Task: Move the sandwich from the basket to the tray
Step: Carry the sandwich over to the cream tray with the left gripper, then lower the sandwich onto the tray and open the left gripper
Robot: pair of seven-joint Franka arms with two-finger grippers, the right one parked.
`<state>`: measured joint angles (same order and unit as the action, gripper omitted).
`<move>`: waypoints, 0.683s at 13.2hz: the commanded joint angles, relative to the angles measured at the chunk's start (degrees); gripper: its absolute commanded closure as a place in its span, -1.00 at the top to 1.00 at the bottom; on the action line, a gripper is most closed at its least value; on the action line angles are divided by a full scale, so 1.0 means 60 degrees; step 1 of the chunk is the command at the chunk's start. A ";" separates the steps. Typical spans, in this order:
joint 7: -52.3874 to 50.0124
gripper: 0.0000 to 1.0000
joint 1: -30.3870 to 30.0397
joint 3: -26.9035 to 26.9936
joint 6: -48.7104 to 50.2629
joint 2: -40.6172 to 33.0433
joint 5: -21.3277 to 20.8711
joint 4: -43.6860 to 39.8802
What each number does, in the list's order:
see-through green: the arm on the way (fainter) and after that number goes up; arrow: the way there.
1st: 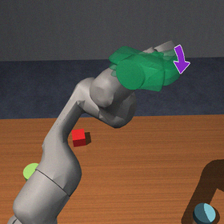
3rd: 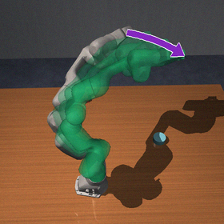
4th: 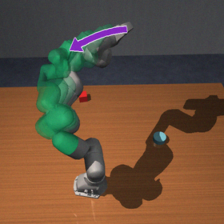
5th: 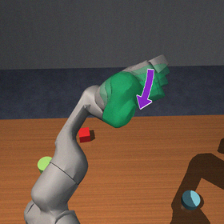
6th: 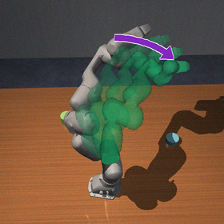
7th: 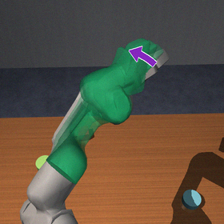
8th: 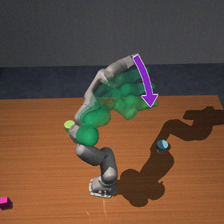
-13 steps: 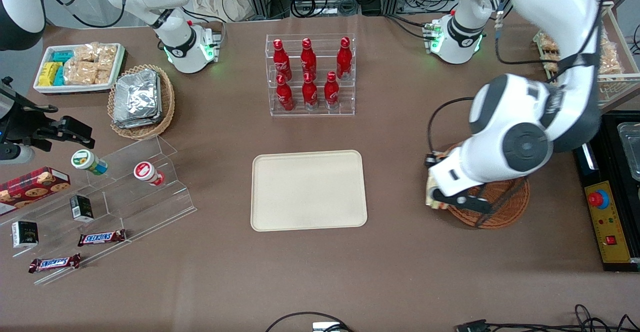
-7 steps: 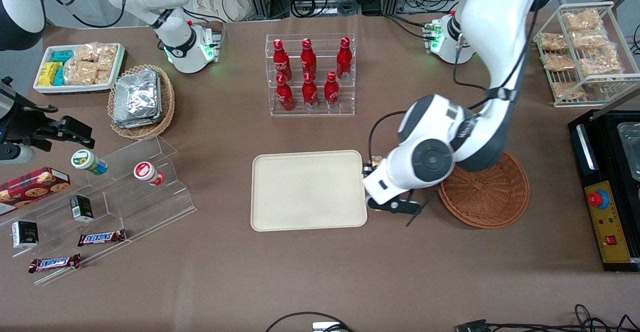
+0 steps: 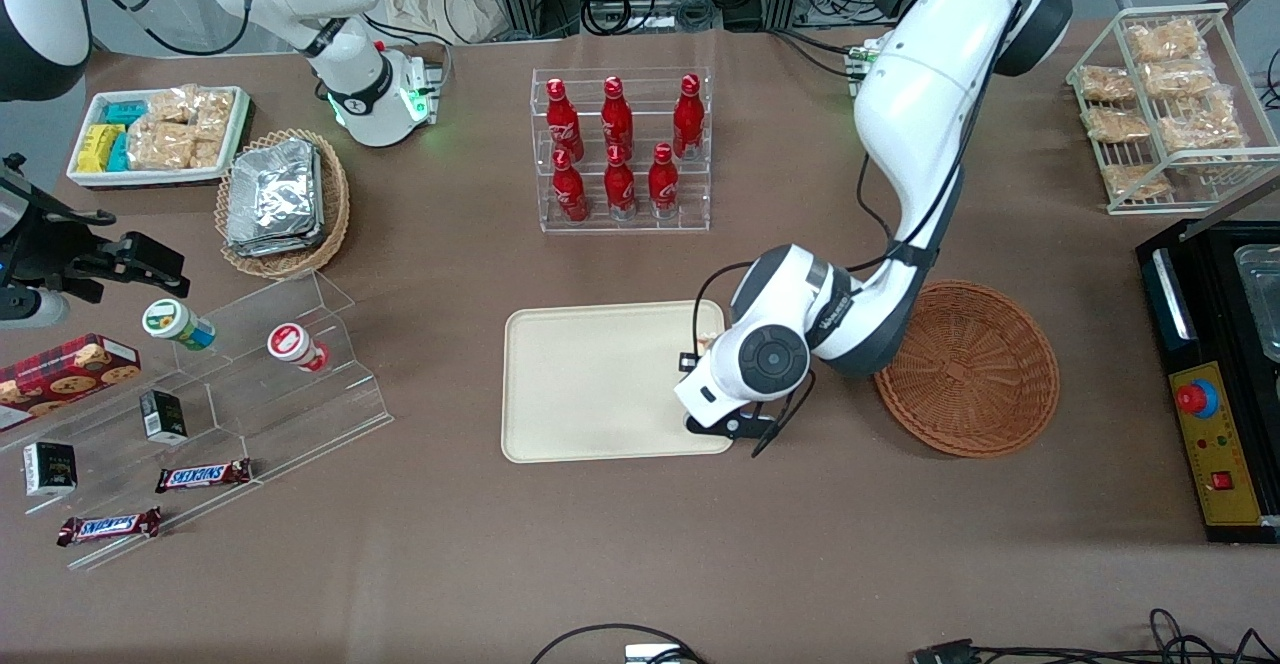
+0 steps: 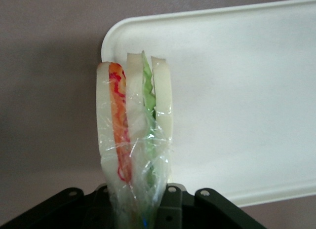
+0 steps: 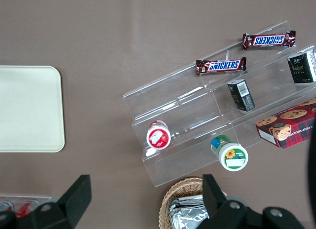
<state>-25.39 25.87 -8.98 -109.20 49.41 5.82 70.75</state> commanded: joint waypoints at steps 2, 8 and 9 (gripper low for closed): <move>-0.0133 -1.00 0.0389 -0.0115 -0.0343 0.0495 -0.0018 -0.0425; -0.0162 -1.00 0.0450 -0.0085 -0.0683 0.0702 -0.0032 -0.0338; -0.0148 -1.00 0.0435 -0.0085 -0.0654 0.0629 -0.0047 -0.0265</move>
<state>-25.64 28.19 -9.75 -113.46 52.55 5.80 70.59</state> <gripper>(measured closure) 0.797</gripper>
